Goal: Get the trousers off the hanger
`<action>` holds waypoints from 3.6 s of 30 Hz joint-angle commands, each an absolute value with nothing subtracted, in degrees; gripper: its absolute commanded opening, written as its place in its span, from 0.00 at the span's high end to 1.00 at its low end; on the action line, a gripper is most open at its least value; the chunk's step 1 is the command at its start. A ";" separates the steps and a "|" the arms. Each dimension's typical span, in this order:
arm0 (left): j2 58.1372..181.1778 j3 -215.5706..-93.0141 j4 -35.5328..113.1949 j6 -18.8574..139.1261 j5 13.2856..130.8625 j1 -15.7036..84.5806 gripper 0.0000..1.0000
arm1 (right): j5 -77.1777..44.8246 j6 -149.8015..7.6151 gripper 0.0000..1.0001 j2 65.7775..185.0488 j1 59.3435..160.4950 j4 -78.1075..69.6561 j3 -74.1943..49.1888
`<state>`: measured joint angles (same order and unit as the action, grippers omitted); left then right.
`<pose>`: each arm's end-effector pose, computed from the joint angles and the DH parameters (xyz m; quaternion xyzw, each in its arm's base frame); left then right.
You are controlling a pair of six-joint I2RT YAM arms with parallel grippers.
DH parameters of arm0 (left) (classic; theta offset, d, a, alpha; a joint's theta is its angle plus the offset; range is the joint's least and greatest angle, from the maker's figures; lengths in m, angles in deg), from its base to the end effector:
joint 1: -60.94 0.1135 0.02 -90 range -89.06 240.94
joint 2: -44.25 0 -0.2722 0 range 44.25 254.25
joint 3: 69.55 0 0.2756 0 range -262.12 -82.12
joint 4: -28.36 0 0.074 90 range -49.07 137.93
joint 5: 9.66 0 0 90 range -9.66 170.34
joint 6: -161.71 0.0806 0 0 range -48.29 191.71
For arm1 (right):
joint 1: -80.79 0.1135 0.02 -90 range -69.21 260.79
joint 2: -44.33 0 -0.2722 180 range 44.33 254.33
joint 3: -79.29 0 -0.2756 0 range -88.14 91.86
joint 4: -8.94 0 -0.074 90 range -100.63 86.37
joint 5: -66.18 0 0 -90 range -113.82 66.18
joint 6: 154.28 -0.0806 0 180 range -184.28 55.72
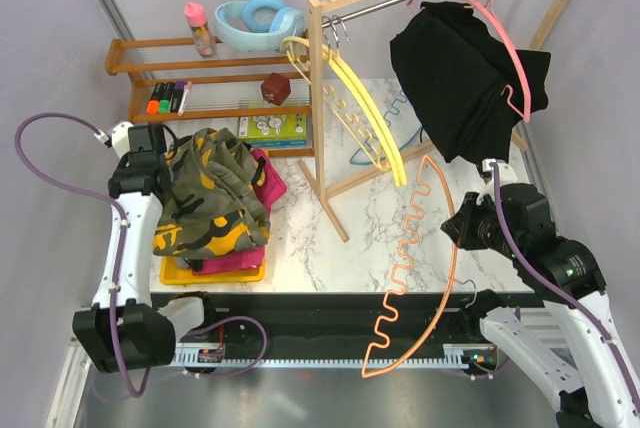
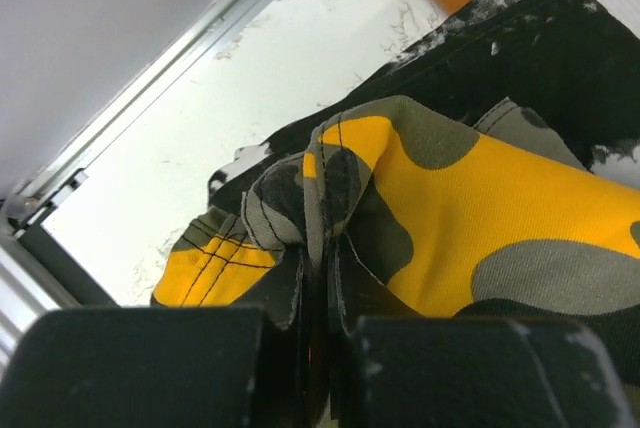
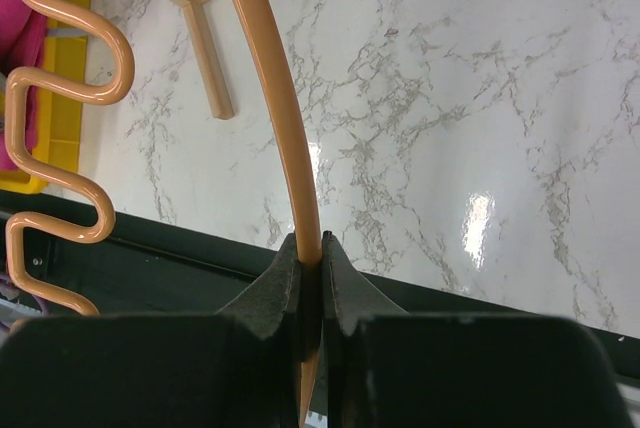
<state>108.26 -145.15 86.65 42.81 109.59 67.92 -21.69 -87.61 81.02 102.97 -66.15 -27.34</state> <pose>0.2629 0.0719 0.3085 -0.3656 0.8269 0.1625 0.3951 0.1321 0.0571 0.3447 0.0009 0.9002 0.1837 0.3947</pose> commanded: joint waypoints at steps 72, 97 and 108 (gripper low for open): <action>108.33 -133.01 37.94 28.03 70.30 -23.87 0.08 | -21.61 -93.55 1.00 80.89 102.85 -62.60 -24.15; 119.83 -142.31 36.25 98.44 126.93 -49.28 0.07 | -30.06 -102.42 1.00 93.11 102.85 -71.57 -25.39; 138.28 -152.17 49.90 102.47 133.07 -48.75 0.10 | -24.96 -104.71 1.00 90.21 102.85 -72.54 -25.30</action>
<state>134.49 -148.82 44.81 98.57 130.07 -49.01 -27.87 -102.26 91.64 102.92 -72.01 -26.99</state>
